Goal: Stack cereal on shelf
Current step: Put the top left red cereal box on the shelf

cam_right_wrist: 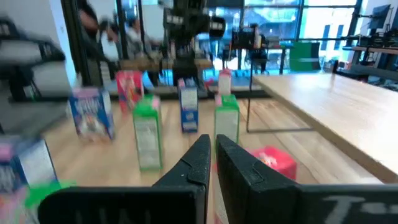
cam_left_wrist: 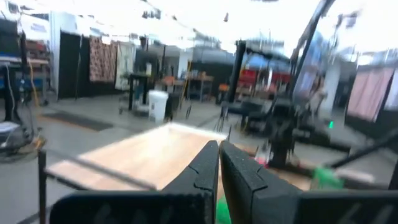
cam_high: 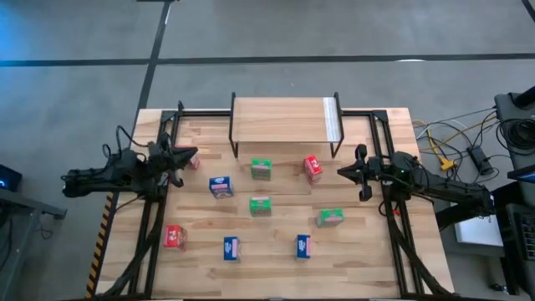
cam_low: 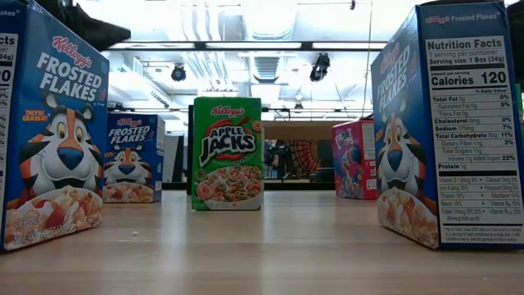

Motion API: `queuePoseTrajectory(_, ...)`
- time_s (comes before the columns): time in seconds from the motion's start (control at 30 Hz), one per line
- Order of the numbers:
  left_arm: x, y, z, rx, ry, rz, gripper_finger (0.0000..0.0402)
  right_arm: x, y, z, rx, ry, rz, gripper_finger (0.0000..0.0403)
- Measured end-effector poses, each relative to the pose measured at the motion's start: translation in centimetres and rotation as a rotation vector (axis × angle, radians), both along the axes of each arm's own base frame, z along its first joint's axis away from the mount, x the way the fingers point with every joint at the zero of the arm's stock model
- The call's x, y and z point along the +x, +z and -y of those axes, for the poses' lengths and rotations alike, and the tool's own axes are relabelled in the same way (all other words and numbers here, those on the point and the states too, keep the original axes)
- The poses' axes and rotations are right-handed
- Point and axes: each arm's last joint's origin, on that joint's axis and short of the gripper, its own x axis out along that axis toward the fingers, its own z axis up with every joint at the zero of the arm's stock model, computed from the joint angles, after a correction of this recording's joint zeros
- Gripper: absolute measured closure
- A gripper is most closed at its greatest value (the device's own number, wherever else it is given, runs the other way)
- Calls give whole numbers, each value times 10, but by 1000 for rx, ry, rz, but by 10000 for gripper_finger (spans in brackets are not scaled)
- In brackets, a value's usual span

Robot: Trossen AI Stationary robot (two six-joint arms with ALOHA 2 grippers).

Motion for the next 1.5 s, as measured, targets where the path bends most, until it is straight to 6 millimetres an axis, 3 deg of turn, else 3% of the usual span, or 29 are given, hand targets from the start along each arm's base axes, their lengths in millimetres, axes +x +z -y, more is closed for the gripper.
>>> queuePoseTrajectory(0.17,-4,14,0,-8,-2,158,401,-1,10,0,118,7,100,385)
queuePoseTrajectory(0.53,-12,36,0,60,29,380,401,-3,21,-1,77,13,214,385)
queuePoseTrajectory(0.73,-6,42,1,-11,-53,463,401,-4,25,-1,63,16,253,385)
queuePoseTrajectory(0.87,4,44,4,0,-166,480,401,-6,33,-1,46,7,322,385)
queuePoseTrajectory(1.13,30,40,6,-11,-234,412,401,-11,51,5,40,-271,391,385)
queuePoseTrajectory(1.5,57,45,5,-29,-221,298,401,-14,65,5,3,-276,422,385)
